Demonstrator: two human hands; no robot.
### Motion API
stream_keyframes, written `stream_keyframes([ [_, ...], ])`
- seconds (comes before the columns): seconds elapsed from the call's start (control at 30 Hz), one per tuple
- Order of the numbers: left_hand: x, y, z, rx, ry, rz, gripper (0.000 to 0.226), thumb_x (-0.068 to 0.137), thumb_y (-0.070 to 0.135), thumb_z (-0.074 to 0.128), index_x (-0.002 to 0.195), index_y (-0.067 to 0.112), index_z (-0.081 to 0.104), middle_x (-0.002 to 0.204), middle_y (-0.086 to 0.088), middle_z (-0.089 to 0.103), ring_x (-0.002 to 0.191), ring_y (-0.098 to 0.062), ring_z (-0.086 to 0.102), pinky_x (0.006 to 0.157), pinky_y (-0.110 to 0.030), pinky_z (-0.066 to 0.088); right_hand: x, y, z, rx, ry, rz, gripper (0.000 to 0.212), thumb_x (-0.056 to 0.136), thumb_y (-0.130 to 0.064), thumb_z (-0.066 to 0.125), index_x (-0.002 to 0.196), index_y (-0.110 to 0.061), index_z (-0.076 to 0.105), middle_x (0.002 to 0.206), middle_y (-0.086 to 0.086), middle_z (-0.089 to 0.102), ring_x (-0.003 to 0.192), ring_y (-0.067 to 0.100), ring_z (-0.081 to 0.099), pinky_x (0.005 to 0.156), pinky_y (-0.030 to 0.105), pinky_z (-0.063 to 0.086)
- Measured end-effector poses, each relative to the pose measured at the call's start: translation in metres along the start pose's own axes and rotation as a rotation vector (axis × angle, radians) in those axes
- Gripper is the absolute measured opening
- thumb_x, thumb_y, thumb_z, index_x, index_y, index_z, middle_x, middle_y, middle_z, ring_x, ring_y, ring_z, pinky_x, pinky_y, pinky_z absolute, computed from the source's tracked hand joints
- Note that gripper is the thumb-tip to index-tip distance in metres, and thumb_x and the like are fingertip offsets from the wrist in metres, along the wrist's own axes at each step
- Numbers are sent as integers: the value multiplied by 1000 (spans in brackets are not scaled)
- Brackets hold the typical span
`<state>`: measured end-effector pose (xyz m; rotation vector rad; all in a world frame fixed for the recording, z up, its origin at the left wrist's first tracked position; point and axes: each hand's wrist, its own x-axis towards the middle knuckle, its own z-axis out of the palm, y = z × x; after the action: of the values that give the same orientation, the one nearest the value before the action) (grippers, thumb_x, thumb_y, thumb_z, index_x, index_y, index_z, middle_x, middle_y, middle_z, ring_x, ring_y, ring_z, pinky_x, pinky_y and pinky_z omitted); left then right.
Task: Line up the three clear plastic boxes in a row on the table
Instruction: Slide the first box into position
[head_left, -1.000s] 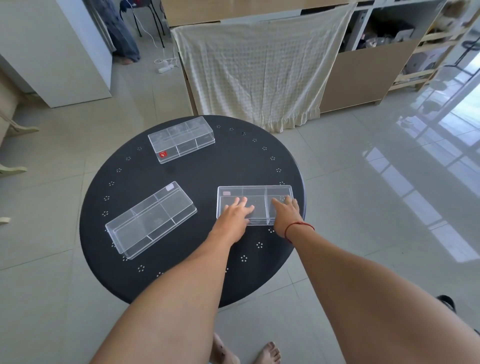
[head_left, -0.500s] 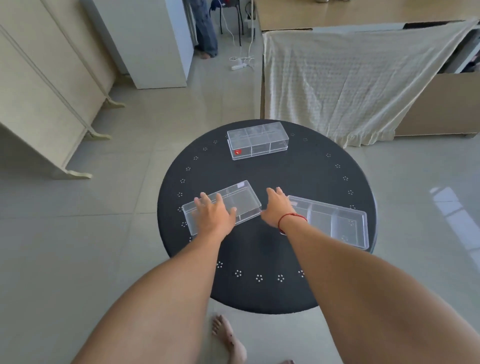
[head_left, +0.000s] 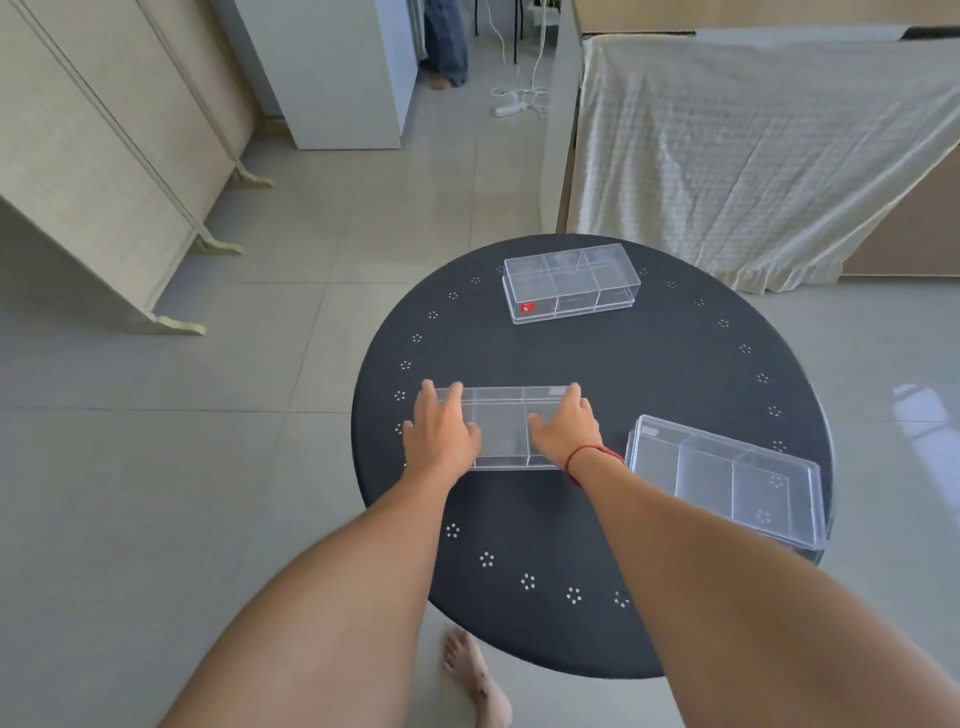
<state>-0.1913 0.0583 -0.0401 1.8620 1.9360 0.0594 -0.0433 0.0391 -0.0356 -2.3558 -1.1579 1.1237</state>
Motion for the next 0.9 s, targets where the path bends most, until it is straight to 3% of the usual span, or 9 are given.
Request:
stream_keyframes([
  [0.07, 7, -1, -2, -49, -50, -151, 71, 93, 35, 50, 151, 22, 11, 159, -15, 8, 145, -31, 15, 110, -52, 26, 5, 0, 1, 25, 11, 61, 79, 94, -42, 48, 156, -11, 8, 151, 16, 39, 136, 38, 42, 110, 48, 38],
  [0.13, 14, -5, -4, -145, -139, -269, 77, 93, 41, 47, 152, 22, 3, 155, -14, 25, 137, -34, 33, 103, -48, 36, 7, 1, 2, 24, -5, 114, 80, 95, -47, 43, 156, -11, 5, 147, 18, 45, 134, 39, 45, 109, 48, 40],
  [0.23, 19, -7, -6, -224, -182, -288, 79, 92, 40, 49, 152, 21, 1, 146, -12, 40, 126, -34, 47, 97, -43, 42, 9, 1, 2, -8, -8, 138, 78, 94, -49, 40, 156, -13, 7, 144, 17, 50, 131, 38, 49, 108, 47, 41],
  [0.47, 16, -8, -8, -332, -254, -370, 91, 85, 43, 57, 151, 16, 1, 149, -10, 38, 131, -32, 42, 104, -44, 39, 8, 0, -6, 44, -21, 201, 89, 87, -60, 46, 155, -16, 8, 146, 13, 48, 134, 38, 45, 111, 49, 38],
  [0.63, 12, -4, -16, -534, -69, -265, 95, 80, 37, 65, 151, 31, 2, 150, -7, 33, 135, -29, 37, 104, -44, 39, 6, -10, -23, 272, 40, 138, 89, 84, -64, 49, 155, -22, 15, 150, 13, 41, 135, 38, 44, 109, 45, 38],
  [0.77, 11, 0, -28, -440, 63, -77, 100, 76, 28, 72, 148, 42, 4, 136, -6, 46, 128, -28, 41, 97, -46, 47, 3, -17, -33, 381, 54, 72, 74, 89, -61, 45, 153, -29, 27, 150, 9, 41, 136, 33, 42, 110, 41, 34],
  [0.9, 8, -2, -27, -397, 41, -5, 94, 71, 11, 79, 145, 38, 26, 125, -8, 39, 112, -26, 49, 95, -44, 48, 0, -13, -37, 396, 114, 68, 57, 87, -57, 51, 128, -17, 51, 133, 11, 53, 104, 26, 51, 90, 34, 39],
])
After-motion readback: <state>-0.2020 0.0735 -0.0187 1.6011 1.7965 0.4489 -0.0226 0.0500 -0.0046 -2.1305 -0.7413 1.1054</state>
